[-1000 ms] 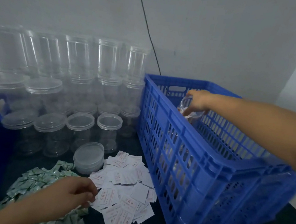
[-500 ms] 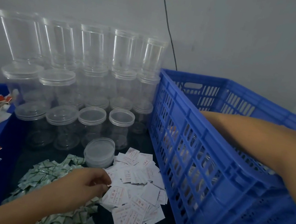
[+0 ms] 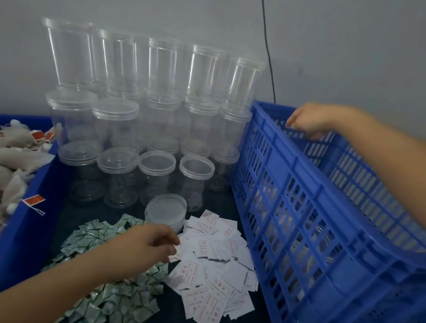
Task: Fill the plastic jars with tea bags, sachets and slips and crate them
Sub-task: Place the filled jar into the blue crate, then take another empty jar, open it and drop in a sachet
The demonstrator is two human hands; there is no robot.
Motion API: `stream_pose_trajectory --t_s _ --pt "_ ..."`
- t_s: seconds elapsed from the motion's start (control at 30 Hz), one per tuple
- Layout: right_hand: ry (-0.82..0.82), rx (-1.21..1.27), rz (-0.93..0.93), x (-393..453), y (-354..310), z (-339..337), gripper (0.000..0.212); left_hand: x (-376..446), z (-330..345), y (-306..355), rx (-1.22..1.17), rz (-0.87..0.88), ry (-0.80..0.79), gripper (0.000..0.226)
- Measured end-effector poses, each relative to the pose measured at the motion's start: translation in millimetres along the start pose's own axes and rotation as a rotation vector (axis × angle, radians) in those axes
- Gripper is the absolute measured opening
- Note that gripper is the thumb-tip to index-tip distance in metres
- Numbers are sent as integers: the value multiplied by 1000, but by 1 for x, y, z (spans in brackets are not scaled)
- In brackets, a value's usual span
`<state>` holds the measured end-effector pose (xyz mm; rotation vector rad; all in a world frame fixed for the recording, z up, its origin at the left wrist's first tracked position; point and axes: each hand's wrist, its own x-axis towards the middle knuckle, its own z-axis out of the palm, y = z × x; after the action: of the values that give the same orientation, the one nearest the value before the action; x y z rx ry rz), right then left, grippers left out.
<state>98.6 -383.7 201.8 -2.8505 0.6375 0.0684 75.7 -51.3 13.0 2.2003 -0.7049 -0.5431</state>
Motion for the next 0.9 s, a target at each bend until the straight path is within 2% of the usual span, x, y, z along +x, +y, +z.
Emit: stream_pose_trajectory --t_s 0.1,0.17,0.27,0.4,0.5,0.63,0.77,0.9 --pt "216 141 -65 -9 -30 -41 32 0 -1 1 -47 -4 12 9" --pt "268 194 -154 -16 -55 -46 30 1 -2 4 -51 3 20 9" --pt "215 179 -233 -22 -103 -27 30 0 -4 4 -42 12 47 10" --pt "107 73 -218 -7 -138 42 40 0 -9 1 -52 11 79 11" --pt "25 71 -158 13 -139 103 45 -1 -15 -2 -56 29 130 12" --pt "2 106 -64 31 -127 155 77 0 -24 -7 -86 33 171 10" --pt "-36 210 -30 42 -119 172 101 2 -29 -8 -117 40 189 12" --pt "-27 255 -38 44 -118 173 99 4 -28 -10 -89 36 201 13"
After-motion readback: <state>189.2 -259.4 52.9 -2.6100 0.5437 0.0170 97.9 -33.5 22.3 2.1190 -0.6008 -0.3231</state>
